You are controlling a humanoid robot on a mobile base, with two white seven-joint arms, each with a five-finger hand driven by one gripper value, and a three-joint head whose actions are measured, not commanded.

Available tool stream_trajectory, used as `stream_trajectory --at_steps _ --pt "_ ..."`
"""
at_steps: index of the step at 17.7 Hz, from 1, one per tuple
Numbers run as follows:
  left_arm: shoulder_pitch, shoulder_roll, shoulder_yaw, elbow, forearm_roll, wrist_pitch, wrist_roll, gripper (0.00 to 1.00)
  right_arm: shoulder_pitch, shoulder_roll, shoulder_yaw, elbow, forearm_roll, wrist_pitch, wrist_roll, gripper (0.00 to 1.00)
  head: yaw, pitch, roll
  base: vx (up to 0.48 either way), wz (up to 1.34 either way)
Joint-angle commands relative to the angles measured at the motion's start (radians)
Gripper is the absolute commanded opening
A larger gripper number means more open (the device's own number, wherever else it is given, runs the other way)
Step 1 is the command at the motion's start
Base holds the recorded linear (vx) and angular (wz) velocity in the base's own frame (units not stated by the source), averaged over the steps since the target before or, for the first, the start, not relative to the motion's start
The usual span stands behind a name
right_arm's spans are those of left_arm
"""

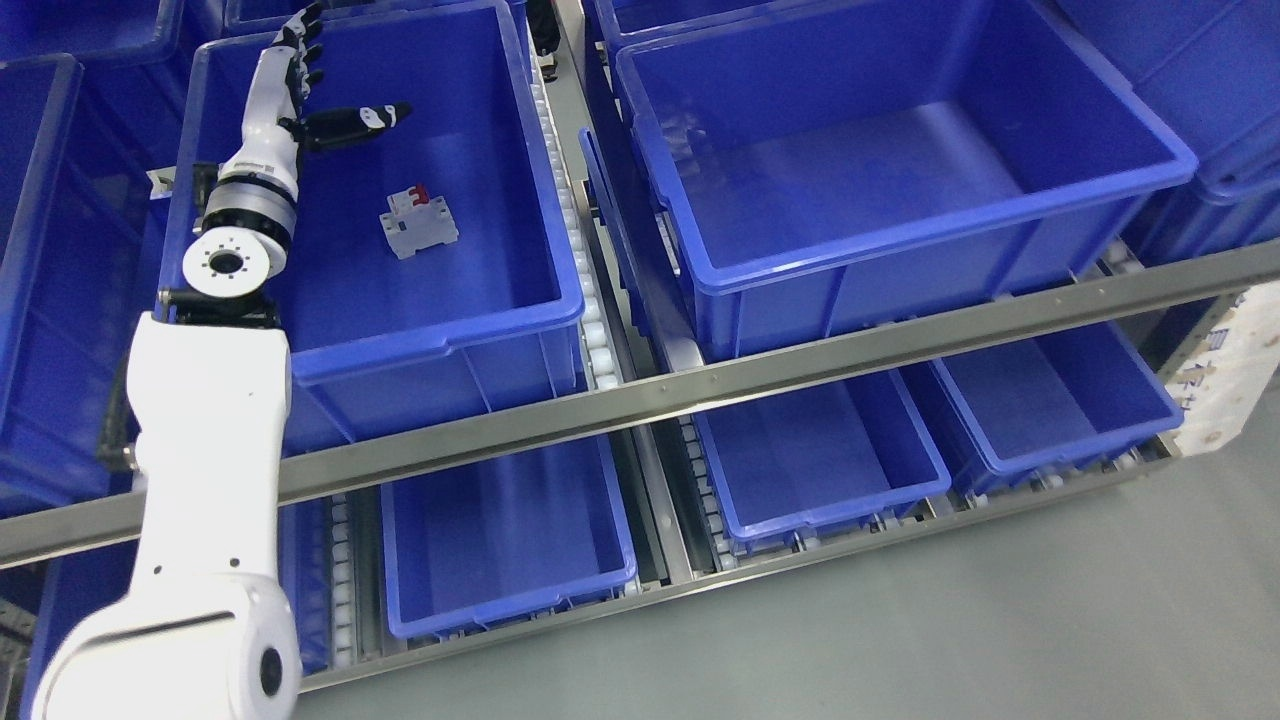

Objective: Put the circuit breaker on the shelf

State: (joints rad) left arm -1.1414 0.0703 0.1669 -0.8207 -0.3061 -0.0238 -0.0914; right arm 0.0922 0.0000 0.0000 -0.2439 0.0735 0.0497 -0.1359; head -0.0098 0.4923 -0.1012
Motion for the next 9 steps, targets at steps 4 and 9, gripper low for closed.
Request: stream_trajectory --at_steps 4,9 --pt "0.434 -0.053 -0.016 -0.84 0.087 0.045 0.024 1.0 0.0 -0.017 0.02 0.0 0.0 0.03 -0.001 1.0 0.0 0.0 0.0 -0.222 0.1" --pt "0.525 -0.053 -0.148 -0.859 0.099 -0.022 0.025 1.0 0.0 -0.017 0.02 0.0 0.0 0.03 0.001 1.0 0.0 0.0 0.0 -0.193 0.13"
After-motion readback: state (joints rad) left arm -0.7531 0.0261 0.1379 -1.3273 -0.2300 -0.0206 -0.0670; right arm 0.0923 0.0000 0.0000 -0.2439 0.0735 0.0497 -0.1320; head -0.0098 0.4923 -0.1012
